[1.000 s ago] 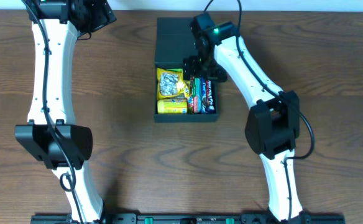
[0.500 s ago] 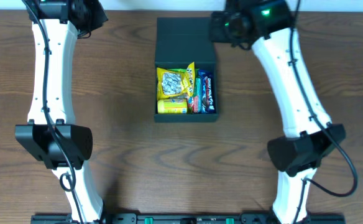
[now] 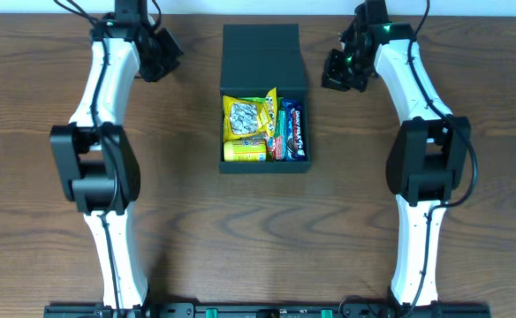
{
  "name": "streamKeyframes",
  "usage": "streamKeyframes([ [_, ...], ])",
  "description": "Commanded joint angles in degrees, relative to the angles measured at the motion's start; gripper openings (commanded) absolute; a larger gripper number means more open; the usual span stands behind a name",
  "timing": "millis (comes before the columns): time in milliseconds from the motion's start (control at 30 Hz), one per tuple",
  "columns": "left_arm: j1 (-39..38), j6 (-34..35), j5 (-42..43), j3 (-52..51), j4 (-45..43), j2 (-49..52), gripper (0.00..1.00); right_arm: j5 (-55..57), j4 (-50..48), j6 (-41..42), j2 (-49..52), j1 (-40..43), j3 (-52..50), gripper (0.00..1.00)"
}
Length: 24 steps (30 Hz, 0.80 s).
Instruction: Pack container
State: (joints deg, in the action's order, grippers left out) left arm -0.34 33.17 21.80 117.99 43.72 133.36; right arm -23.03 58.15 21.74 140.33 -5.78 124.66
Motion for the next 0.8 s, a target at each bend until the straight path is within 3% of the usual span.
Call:
streamKeyframes([
  [0, -0.13, 6.25, 11.43, 0.04, -2.95, 5.09, 0.06, -9.38, -2.60, 1.44, 2.82, 0.85, 0.39, 0.01],
  [133, -0.66, 11.56, 15.80, 0.07, -8.11, 9.51, 0.06, -16.92, -8.66, 3.39, 6.54, 1.31, 0.39, 0.01],
  [500, -3.61, 11.96, 17.14, 0.07, -9.64, 9.79, 0.06, -28.87, -19.89, 6.93, 9.38, 0.98, 0.42, 0.01],
  [767, -1.22, 11.85, 17.38, 0.09, -9.73, 9.77, 0.06, -43.98, -27.12, -0.39, 9.35, 1.25, 0.66, 0.01],
])
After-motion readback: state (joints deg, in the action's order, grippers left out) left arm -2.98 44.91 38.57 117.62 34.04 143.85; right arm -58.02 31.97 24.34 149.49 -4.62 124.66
